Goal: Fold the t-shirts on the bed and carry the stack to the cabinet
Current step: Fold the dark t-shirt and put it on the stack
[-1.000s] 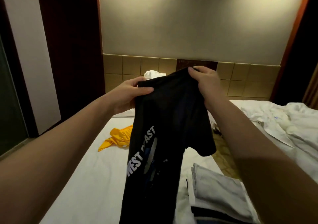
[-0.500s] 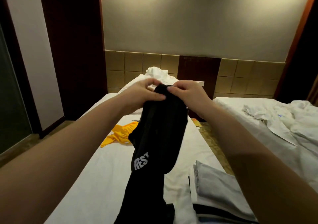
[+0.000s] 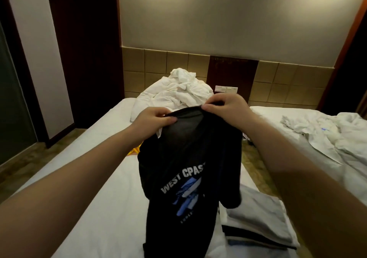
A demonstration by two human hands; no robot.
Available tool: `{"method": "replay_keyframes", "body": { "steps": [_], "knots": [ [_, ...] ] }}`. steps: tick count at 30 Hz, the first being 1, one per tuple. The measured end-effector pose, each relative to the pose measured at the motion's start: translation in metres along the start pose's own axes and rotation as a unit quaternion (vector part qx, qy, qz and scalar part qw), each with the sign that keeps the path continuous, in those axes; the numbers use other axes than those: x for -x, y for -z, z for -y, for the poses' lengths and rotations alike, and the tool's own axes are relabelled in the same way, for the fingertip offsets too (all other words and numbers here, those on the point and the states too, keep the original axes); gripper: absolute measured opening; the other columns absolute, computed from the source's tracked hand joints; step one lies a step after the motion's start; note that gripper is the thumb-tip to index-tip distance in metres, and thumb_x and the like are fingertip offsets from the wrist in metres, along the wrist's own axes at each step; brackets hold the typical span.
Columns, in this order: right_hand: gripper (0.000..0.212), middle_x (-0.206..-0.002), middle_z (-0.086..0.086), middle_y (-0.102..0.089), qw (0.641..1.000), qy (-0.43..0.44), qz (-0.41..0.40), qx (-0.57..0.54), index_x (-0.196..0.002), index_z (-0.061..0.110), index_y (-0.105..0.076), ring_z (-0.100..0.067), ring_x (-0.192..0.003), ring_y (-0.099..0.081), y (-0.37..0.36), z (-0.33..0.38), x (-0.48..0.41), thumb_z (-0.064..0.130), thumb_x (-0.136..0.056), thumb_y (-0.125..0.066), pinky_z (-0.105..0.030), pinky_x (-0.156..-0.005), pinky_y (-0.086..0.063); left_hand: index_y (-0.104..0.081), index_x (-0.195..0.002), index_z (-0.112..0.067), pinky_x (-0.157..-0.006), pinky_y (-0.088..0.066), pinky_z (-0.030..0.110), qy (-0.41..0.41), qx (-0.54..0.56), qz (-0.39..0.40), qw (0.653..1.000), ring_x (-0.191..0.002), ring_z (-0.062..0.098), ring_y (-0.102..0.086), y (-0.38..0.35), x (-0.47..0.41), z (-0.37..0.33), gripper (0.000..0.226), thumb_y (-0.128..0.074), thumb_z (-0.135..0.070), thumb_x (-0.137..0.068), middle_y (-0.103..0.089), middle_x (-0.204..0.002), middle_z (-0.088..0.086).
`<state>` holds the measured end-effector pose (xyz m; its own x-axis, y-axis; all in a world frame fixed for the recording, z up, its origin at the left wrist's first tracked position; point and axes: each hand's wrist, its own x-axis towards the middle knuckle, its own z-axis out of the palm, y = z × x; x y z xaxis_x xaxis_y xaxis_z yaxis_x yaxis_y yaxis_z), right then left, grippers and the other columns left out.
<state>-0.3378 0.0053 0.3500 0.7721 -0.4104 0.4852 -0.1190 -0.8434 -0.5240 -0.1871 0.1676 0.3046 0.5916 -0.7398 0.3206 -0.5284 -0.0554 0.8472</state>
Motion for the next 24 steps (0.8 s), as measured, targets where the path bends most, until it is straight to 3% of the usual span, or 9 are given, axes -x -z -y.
{"method": "replay_keyframes", "body": {
  "steps": [3,5,8,11,14,18,21,24],
  "knots": [
    [0.024,-0.081,0.011,-0.061,0.991,0.03,-0.132,0.005,-0.093,0.018,-0.07,-0.005,-0.08,-0.055,-0.004,0.002,-0.005,0.039,-0.089,-0.057,-0.023,-0.072,-0.041,-0.069,-0.085,-0.016,-0.063,-0.046,0.017,0.023,-0.013,0.039,0.999,-0.065,0.005,-0.06,0.001,0.004,0.004,0.015,-0.061,-0.028,-0.088,-0.064,-0.069,-0.005],
    [0.023,-0.079,0.012,-0.058,0.981,0.015,-0.188,-0.052,-0.093,0.017,-0.066,-0.002,-0.077,-0.052,-0.002,0.003,-0.007,0.036,-0.093,-0.053,-0.019,-0.068,-0.04,-0.069,-0.084,-0.023,-0.063,-0.048,0.013,0.044,-0.025,0.07,0.996,-0.068,0.002,-0.063,0.002,0.01,0.017,0.007,-0.063,-0.026,-0.087,-0.067,-0.073,-0.011],
    [0.018,-0.08,0.013,-0.056,0.968,-0.024,-0.214,-0.132,-0.094,0.018,-0.062,-0.001,-0.08,-0.053,0.004,-0.001,-0.009,0.031,-0.095,-0.05,-0.017,-0.069,-0.042,-0.066,-0.087,-0.026,-0.069,-0.047,0.016,0.086,-0.032,0.06,0.994,-0.081,0.008,-0.063,0.01,0.019,0.042,0.009,-0.059,-0.021,-0.09,-0.067,-0.087,-0.007],
    [0.022,-0.079,0.01,-0.056,0.963,-0.04,-0.231,-0.131,-0.095,0.014,-0.063,-0.005,-0.081,-0.053,0.003,-0.01,-0.01,0.031,-0.096,-0.05,-0.021,-0.07,-0.043,-0.063,-0.086,-0.025,-0.071,-0.045,0.023,0.117,-0.005,0.03,0.993,-0.084,0.013,-0.059,0.022,0.025,0.052,0.015,-0.051,-0.023,-0.094,-0.064,-0.089,0.0],
    [0.027,-0.082,0.008,-0.058,0.965,-0.06,-0.226,-0.12,-0.099,0.013,-0.065,-0.011,-0.089,-0.056,0.002,-0.019,-0.012,0.034,-0.095,-0.05,-0.029,-0.078,-0.045,-0.06,-0.096,-0.023,-0.067,-0.045,0.018,0.111,0.06,0.002,0.992,-0.087,0.007,-0.057,0.033,0.028,0.043,0.012,-0.05,-0.028,-0.093,-0.062,-0.096,-0.005],
    [0.027,-0.086,0.007,-0.059,0.961,-0.091,-0.212,-0.152,-0.097,0.015,-0.065,-0.012,-0.092,-0.055,0.008,-0.027,-0.015,0.038,-0.094,-0.05,-0.039,-0.089,-0.048,-0.059,-0.103,-0.021,-0.063,-0.047,0.011,0.089,0.054,0.057,0.993,-0.083,0.0,-0.061,0.051,0.026,0.025,0.026,-0.041,-0.037,-0.094,-0.062,-0.094,-0.012],
    [0.027,-0.088,0.005,-0.06,0.962,-0.112,-0.183,-0.166,-0.094,0.016,-0.065,-0.012,-0.091,-0.055,0.016,-0.029,-0.014,0.039,-0.094,-0.051,-0.042,-0.092,-0.047,-0.064,-0.098,-0.014,-0.066,-0.05,0.015,0.098,0.071,0.106,0.987,-0.087,0.007,-0.063,0.069,0.027,0.016,0.021,-0.045,-0.022,-0.094,-0.066,-0.09,-0.003],
    [0.028,-0.095,-0.002,-0.062,0.974,-0.113,-0.09,-0.172,-0.093,0.016,-0.065,-0.019,-0.099,-0.058,0.029,-0.028,-0.012,0.041,-0.093,-0.051,-0.041,-0.091,-0.047,-0.065,-0.094,-0.015,-0.068,-0.048,0.018,0.099,0.016,0.1,0.99,-0.091,0.015,-0.061,0.081,0.025,0.009,0.015,-0.051,-0.014,-0.091,-0.065,-0.086,0.0]
  ]
}}
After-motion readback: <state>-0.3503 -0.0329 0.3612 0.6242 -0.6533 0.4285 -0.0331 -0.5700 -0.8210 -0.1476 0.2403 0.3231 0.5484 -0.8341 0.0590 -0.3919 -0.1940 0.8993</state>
